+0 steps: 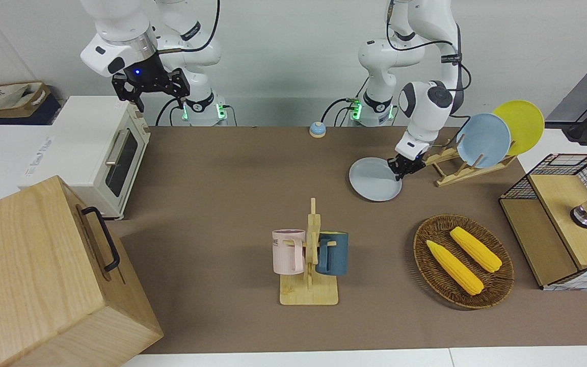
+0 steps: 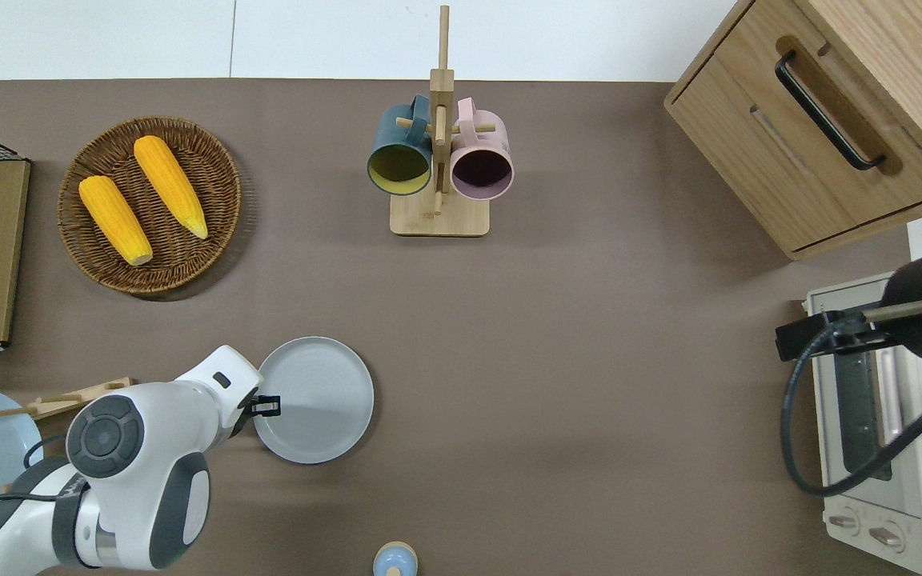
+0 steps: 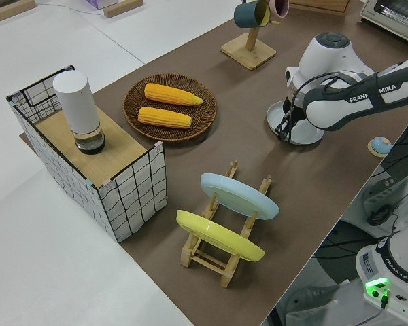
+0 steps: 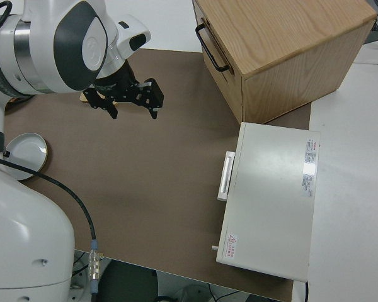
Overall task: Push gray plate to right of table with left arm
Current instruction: 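Push the gray plate with the left gripper across the table toward the toaster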
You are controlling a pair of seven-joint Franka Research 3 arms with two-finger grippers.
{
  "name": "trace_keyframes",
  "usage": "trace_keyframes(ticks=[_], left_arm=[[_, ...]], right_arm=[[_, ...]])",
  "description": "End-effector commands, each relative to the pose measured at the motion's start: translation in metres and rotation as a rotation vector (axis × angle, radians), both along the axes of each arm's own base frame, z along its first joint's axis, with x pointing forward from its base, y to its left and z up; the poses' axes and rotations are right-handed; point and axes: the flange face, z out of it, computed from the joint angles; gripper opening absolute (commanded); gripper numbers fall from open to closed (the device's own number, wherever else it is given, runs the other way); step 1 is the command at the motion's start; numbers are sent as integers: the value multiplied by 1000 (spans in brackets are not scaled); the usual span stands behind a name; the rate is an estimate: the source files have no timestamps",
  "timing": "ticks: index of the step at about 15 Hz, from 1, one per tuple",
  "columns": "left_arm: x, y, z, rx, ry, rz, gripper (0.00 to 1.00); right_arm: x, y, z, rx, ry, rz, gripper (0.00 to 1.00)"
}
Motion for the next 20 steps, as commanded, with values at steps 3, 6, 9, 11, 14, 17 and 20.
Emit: trace_keyframes(ticks=[3,6,9,11,14,17,20], left_arm=[[-7,-52,-7,-11,16,44,0],[-12,-73,-4,-16,12,59,0],[-15,-92,-1,-23,8,72,0],[-16,-101,0,-27,6,83,0],[-16,-121,3,-43,6,99,0],[-16,-136,5,-59,5,112,0],[-15,-155,7,-81,11,132,0]], right_arm=[[-3,-1,4,1,4,-15,983],[-3,-1,4,2,4,-14,983],[-3,-1,4,2,4,-14,983],[-3,-2,4,1,4,-17,983],[-3,-2,4,1,4,-17,983],[-3,-2,4,1,4,-17,983],[-3,-1,4,2,4,-14,983]])
